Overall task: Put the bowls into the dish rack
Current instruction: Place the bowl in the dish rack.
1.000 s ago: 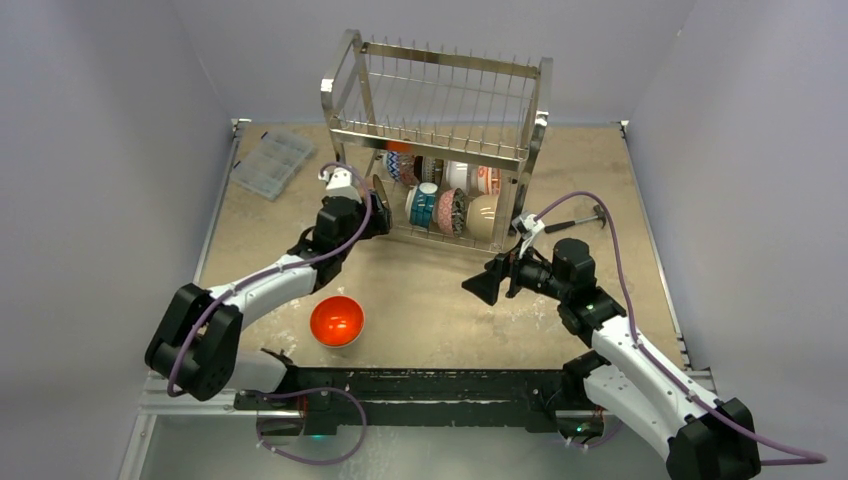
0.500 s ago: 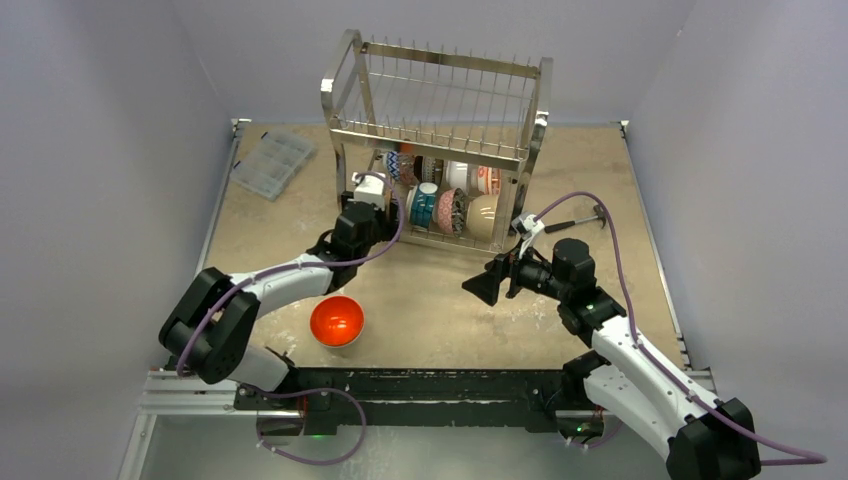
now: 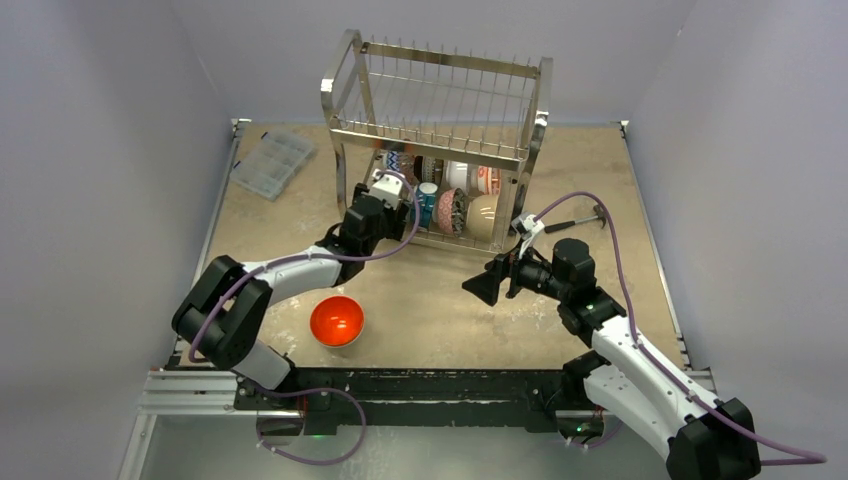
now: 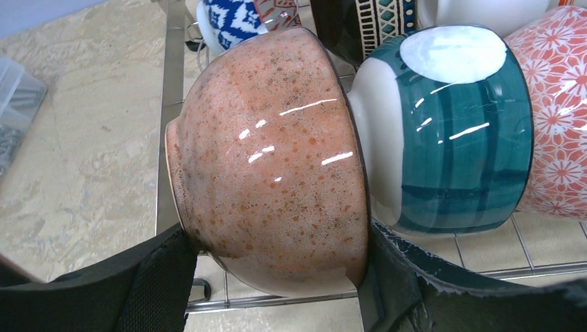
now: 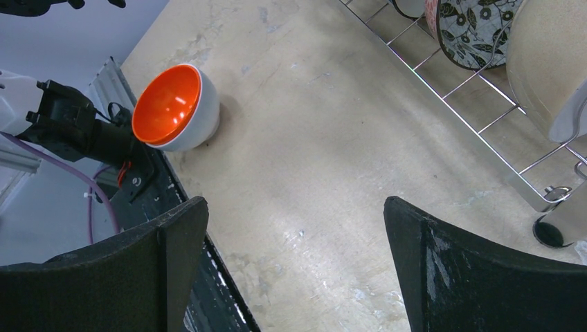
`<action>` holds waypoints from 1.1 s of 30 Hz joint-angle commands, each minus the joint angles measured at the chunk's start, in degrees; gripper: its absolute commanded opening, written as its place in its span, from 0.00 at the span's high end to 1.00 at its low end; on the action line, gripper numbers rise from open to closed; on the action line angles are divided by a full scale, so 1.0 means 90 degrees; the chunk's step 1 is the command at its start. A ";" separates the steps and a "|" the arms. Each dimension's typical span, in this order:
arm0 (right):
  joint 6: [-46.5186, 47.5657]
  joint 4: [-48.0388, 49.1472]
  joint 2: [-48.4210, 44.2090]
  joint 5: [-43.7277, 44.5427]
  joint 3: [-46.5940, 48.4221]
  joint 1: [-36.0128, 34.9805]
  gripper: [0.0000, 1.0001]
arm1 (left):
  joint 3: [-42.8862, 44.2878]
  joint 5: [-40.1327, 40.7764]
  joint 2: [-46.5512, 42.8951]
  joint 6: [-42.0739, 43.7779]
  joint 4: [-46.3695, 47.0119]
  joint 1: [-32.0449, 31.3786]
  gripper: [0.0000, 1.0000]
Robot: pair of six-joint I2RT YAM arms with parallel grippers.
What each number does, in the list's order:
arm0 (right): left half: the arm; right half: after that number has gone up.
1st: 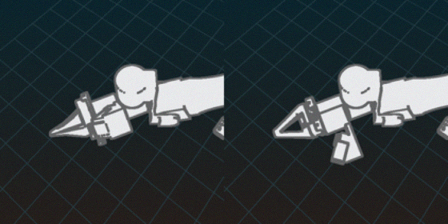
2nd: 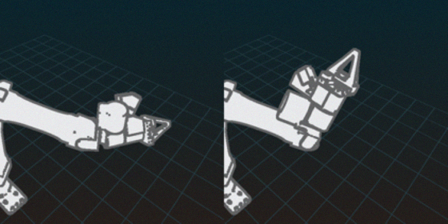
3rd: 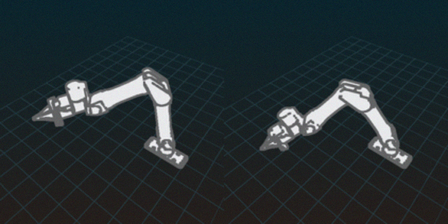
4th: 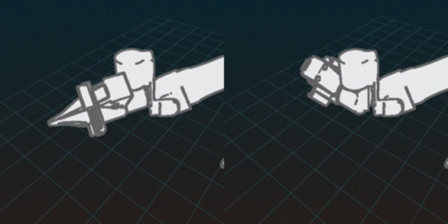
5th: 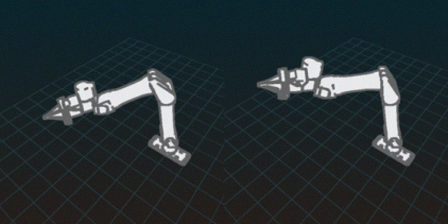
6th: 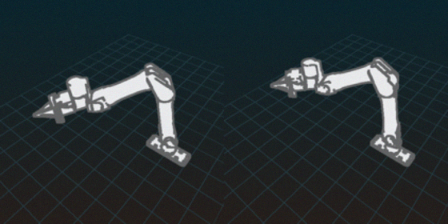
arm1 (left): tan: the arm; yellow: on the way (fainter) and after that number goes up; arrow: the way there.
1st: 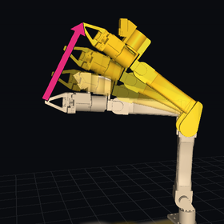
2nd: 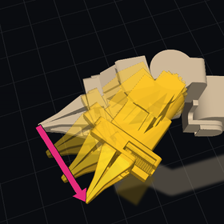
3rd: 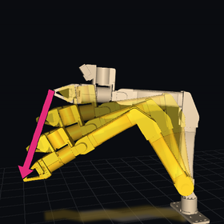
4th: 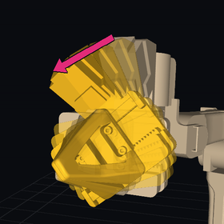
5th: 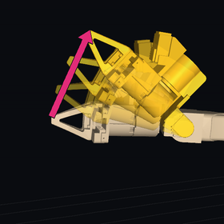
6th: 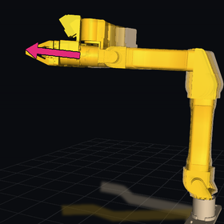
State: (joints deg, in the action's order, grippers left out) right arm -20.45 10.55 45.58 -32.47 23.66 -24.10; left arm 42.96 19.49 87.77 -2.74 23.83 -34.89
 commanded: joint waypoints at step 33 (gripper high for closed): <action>0.0142 -0.0005 -0.0044 -0.0055 0.0087 -0.0028 0.01 | 0.0876 0.0052 0.0169 -0.0274 -0.0759 -0.0019 0.13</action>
State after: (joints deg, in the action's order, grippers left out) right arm -20.27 10.48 45.63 -32.49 23.66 -24.10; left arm 48.51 19.81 90.11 -3.86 15.88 -34.89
